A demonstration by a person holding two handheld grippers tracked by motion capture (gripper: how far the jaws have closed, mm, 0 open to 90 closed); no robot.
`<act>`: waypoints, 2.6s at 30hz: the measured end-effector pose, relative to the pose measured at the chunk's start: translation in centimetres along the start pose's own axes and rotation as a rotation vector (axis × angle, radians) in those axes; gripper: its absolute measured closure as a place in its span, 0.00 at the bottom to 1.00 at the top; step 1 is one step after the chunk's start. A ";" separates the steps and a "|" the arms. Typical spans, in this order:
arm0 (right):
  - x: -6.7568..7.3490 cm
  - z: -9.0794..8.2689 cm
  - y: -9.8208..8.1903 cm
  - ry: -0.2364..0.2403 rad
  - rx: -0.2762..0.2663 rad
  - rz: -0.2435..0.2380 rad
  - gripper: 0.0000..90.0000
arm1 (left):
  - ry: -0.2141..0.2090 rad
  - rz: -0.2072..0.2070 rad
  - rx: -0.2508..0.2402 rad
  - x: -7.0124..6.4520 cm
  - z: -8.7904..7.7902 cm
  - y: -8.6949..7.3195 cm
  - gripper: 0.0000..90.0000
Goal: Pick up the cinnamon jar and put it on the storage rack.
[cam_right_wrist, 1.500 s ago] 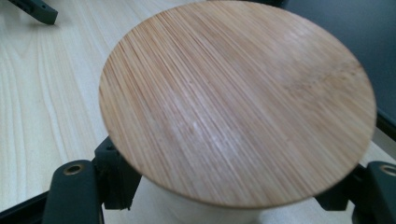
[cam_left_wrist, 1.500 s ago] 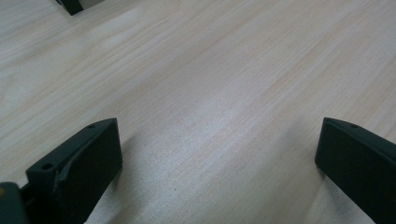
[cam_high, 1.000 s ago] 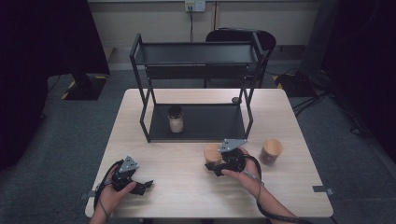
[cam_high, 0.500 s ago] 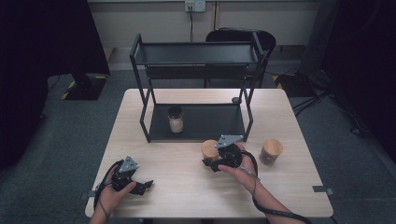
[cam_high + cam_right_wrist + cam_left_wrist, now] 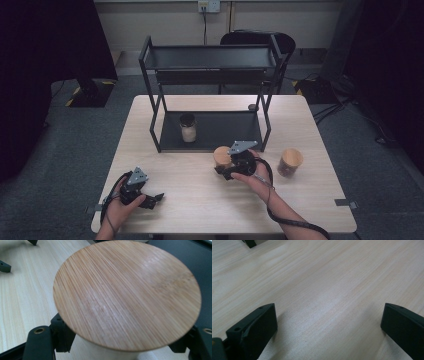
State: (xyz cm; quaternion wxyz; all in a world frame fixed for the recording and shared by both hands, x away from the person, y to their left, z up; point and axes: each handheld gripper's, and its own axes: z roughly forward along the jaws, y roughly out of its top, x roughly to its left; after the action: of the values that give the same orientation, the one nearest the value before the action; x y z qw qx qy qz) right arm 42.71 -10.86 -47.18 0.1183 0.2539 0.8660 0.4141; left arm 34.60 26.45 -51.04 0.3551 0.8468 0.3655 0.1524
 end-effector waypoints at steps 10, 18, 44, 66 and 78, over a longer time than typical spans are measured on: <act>-0.3 0.5 0.6 0.004 0.002 0.009 0.28 | 0.000 0.000 0.000 0.0 0.0 0.0 0.00; -0.8 0.8 1.1 -0.007 0.005 0.016 0.28 | -0.001 0.001 0.000 0.0 0.0 0.0 0.00; -2.2 2.0 2.4 -0.036 0.007 0.039 0.28 | -0.002 -0.001 0.000 0.0 0.0 0.0 0.00; -2.9 2.9 3.6 -0.055 0.007 0.043 0.28 | -0.001 0.001 0.000 0.0 0.0 0.0 0.00; -3.3 3.4 4.2 -0.061 0.009 0.047 0.28 | -0.001 0.001 0.000 0.0 0.0 0.0 0.00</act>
State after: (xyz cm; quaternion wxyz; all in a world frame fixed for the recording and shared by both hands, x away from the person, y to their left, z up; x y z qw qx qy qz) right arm 48.36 -8.22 -46.08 0.1340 0.2871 0.8576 0.4051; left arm 34.61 26.47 -51.04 0.3552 0.8472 0.3647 0.1522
